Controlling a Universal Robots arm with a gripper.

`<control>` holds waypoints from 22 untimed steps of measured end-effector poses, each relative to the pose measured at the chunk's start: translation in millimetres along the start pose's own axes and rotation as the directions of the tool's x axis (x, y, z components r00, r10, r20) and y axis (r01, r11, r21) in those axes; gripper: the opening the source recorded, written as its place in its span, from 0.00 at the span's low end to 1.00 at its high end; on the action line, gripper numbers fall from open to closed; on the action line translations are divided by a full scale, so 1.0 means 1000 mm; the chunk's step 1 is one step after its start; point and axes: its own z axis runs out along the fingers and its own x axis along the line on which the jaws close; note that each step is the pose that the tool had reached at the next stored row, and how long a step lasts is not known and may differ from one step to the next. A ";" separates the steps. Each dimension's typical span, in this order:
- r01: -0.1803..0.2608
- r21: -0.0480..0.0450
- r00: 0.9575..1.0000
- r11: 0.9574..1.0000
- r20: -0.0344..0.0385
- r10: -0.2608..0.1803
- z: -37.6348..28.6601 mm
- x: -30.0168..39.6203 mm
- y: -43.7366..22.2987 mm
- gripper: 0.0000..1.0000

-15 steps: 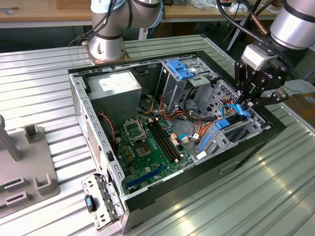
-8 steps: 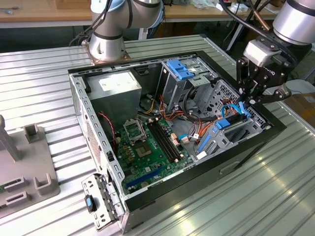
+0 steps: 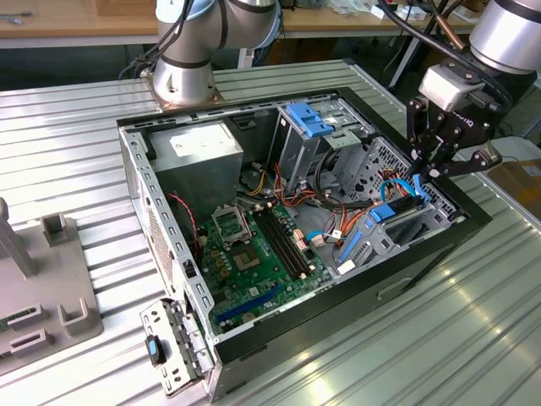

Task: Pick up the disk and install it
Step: 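Insert the second disk wire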

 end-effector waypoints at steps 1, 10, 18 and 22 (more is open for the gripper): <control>0.000 0.000 1.000 1.000 0.000 0.000 0.0000 0.0000 0.0000 0.25; 0.000 -0.001 1.000 1.000 0.000 0.000 0.0009 0.0001 -0.0110 0.25; 0.000 -0.001 1.000 1.000 0.000 0.000 -0.0056 0.0015 -0.0115 0.25; 0.000 0.004 1.000 1.000 0.001 0.000 -0.0062 0.0130 -0.0009 0.25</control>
